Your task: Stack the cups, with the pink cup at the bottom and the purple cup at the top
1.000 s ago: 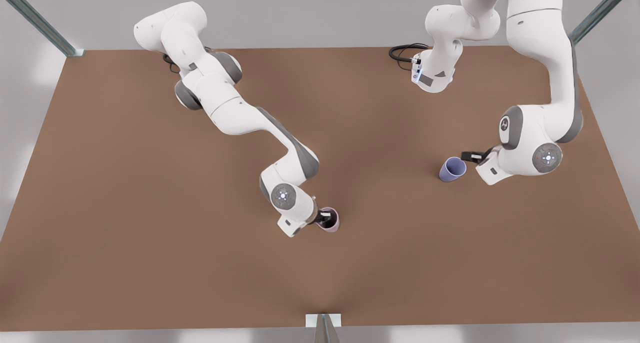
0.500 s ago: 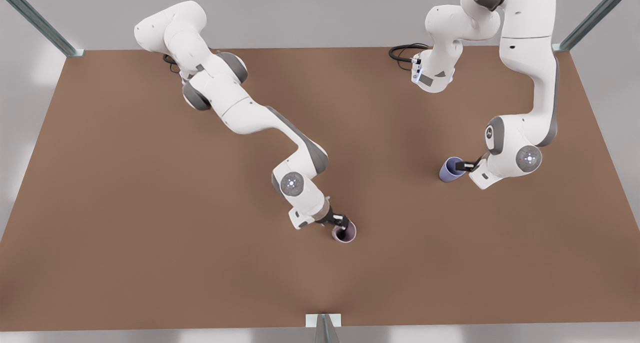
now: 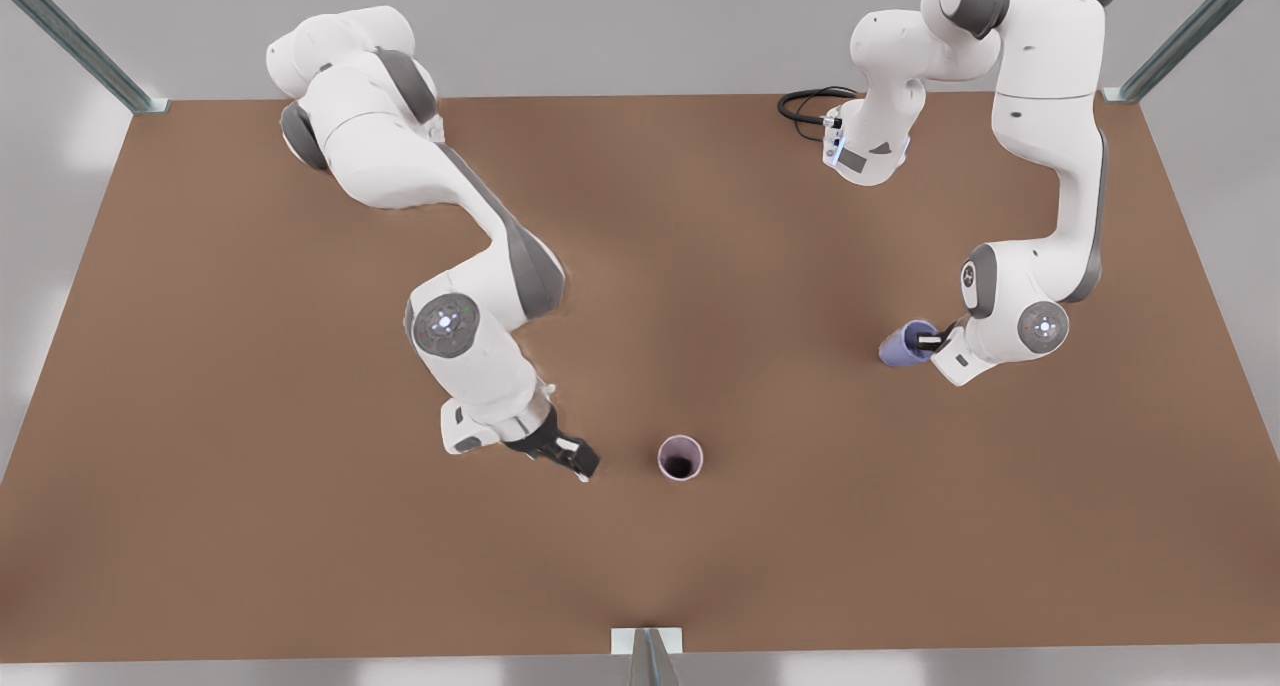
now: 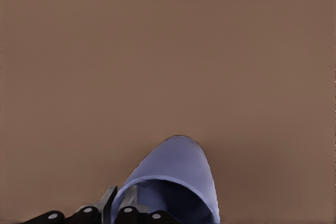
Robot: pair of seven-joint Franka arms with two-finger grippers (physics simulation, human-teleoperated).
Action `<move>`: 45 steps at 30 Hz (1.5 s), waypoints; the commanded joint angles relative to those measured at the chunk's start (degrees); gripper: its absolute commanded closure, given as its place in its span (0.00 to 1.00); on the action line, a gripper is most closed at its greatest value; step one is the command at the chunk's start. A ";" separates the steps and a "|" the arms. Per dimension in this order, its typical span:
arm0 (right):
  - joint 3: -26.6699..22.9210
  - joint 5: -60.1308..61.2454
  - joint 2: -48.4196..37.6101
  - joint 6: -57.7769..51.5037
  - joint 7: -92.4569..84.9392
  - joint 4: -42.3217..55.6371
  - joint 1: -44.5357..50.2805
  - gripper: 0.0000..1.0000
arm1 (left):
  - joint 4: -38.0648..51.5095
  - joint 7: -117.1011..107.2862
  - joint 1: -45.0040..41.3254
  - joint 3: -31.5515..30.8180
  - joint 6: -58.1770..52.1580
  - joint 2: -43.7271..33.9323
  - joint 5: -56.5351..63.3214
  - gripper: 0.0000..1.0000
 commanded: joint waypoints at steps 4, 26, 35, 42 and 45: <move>-0.25 -1.08 -26.43 -22.73 -32.16 -26.07 -14.89 0.00 | 0.00 0.78 -0.01 -0.05 -0.57 0.55 -1.71 0.79; -1.48 -1.08 -34.60 -16.76 -79.39 -37.76 -22.99 0.00 | 53.17 -27.25 -12.22 -13.50 -37.92 13.99 -2.68 0.79; -1.57 -1.08 -34.07 -18.96 -52.65 -36.71 -23.34 0.00 | 54.14 -43.61 -17.58 -13.76 -20.00 18.74 -8.31 0.79; -1.48 -0.99 -33.72 -18.87 -47.12 -36.00 -23.08 0.00 | 63.19 -48.00 -15.56 -13.15 -11.03 26.48 -8.22 0.79; -1.57 -0.99 -33.28 -18.87 -47.12 -36.00 -23.25 0.00 | 63.11 -48.44 -15.56 -13.23 -9.71 26.48 -8.39 0.79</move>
